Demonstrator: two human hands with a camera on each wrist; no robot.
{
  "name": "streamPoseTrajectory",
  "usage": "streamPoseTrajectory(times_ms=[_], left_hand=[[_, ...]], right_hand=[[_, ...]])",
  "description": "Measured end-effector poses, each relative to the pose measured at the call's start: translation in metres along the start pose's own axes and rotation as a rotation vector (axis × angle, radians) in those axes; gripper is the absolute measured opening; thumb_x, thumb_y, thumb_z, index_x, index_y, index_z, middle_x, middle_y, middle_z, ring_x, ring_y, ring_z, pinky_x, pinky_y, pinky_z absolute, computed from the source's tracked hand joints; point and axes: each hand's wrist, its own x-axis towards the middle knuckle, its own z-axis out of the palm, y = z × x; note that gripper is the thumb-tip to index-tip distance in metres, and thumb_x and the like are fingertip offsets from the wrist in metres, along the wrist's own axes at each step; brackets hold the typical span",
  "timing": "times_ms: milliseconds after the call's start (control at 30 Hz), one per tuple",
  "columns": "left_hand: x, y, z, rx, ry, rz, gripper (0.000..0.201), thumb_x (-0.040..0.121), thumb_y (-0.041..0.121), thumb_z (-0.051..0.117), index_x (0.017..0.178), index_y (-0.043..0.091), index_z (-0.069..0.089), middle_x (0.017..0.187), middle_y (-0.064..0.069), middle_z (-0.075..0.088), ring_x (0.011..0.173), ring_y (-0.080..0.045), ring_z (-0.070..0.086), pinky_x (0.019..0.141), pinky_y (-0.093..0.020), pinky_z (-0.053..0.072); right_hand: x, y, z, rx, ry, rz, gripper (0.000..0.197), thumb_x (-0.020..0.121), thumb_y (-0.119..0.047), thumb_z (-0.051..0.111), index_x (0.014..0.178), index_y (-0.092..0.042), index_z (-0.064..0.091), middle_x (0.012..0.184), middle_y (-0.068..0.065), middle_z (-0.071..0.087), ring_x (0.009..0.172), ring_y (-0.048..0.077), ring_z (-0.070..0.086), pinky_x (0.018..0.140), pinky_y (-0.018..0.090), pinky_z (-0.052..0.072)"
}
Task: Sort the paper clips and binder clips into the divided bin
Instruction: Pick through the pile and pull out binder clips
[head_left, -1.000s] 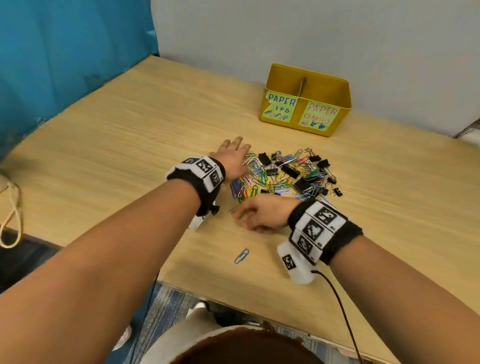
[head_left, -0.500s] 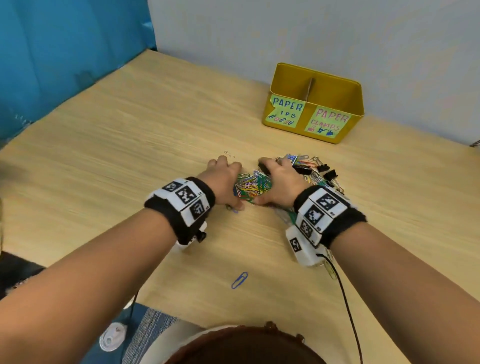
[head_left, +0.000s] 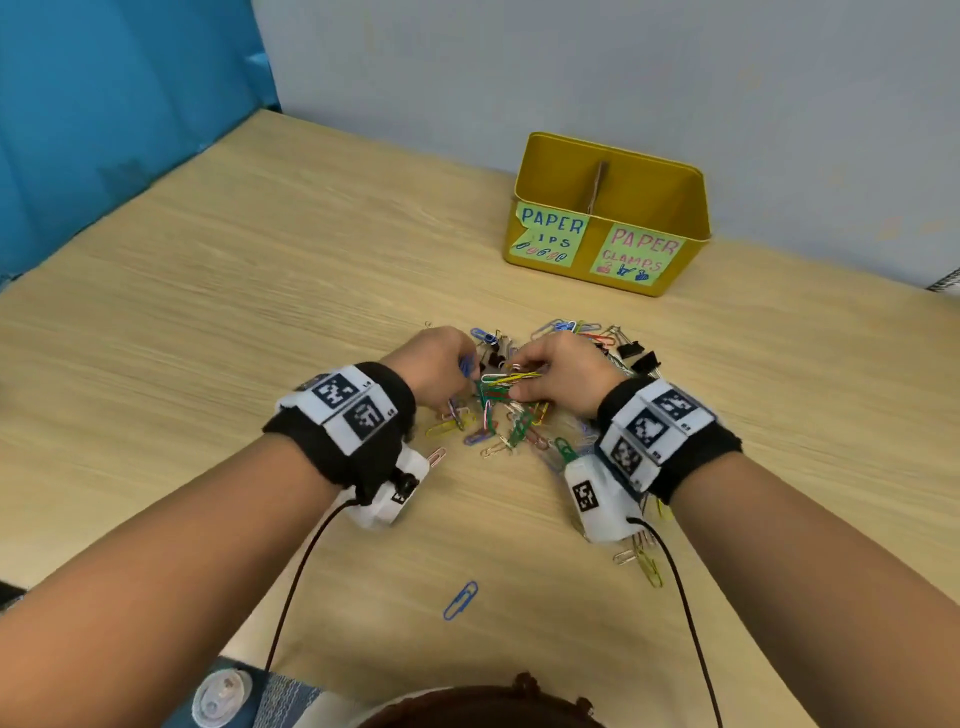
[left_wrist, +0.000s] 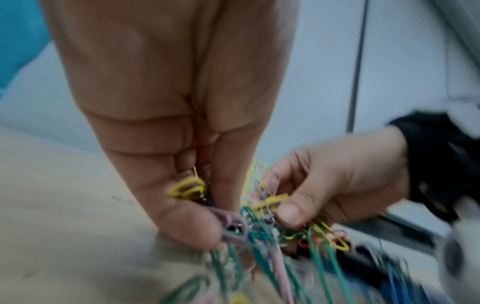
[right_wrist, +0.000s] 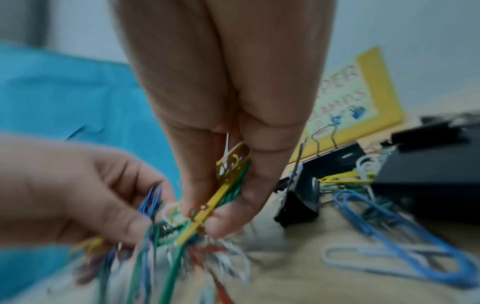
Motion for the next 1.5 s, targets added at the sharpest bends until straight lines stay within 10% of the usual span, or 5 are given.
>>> streamPoseTrajectory(times_ms=[600,833,1033,1267,1500], left_hand=[[0.11,0.104,-0.102,-0.949,0.255,0.12,0.034,0.085,-0.015,0.049,0.059,0.007,0.046,0.052,-0.005,0.054,0.032,-0.005,0.056,0.042,-0.018,0.051],[0.13,0.092,-0.11,-0.65,0.192,0.051,0.007,0.079,0.008,0.059,0.076,0.013,0.056,0.097,-0.014,0.063,0.095,-0.028,0.059,0.1,-0.045,0.048],[0.068,0.055,-0.093,-0.498,0.175,0.186,0.014,0.088,0.005,0.052,0.088,0.018,0.058,0.084,-0.004,0.059,0.077,-0.018,0.058,0.065,-0.03,0.051],[0.028,0.003,-0.03,0.25,-0.223,0.138,0.061,0.086,0.015,0.058,0.142,0.025,0.036,0.134,-0.008,0.045,0.118,-0.024,0.049,0.102,-0.03,0.041],[0.008,-0.011,-0.015,0.108,-0.096,0.054,0.082,0.083,0.006,0.06,0.148,0.025,0.013,0.138,-0.009,0.039,0.12,-0.028,0.048,0.098,-0.03,0.04]], right_hand=[[0.087,-0.045,-0.157,1.218,0.319,0.05,0.035,0.092,0.009,0.038,0.064,-0.01,0.044,0.06,0.006,0.057,0.058,0.016,0.055,0.043,0.022,0.051],[0.116,-0.03,-0.147,0.885,0.33,0.245,0.012,0.084,-0.007,0.055,0.075,-0.015,0.051,0.076,0.001,0.046,0.065,0.016,0.045,0.052,0.024,0.041],[0.04,-0.018,-0.121,0.792,0.349,-0.018,0.019,0.088,-0.003,0.053,0.083,-0.019,0.059,0.077,0.0,0.061,0.062,0.009,0.059,0.055,0.02,0.047],[-0.006,0.003,-0.062,-0.17,-0.285,0.155,0.025,0.09,-0.015,0.051,0.108,-0.012,0.067,0.072,-0.006,0.062,0.062,0.008,0.057,0.055,0.016,0.044],[-0.002,-0.015,-0.039,-0.243,0.01,0.078,0.036,0.089,-0.005,0.043,0.12,-0.016,0.059,0.121,0.008,0.061,0.109,0.023,0.056,0.085,0.023,0.041]])
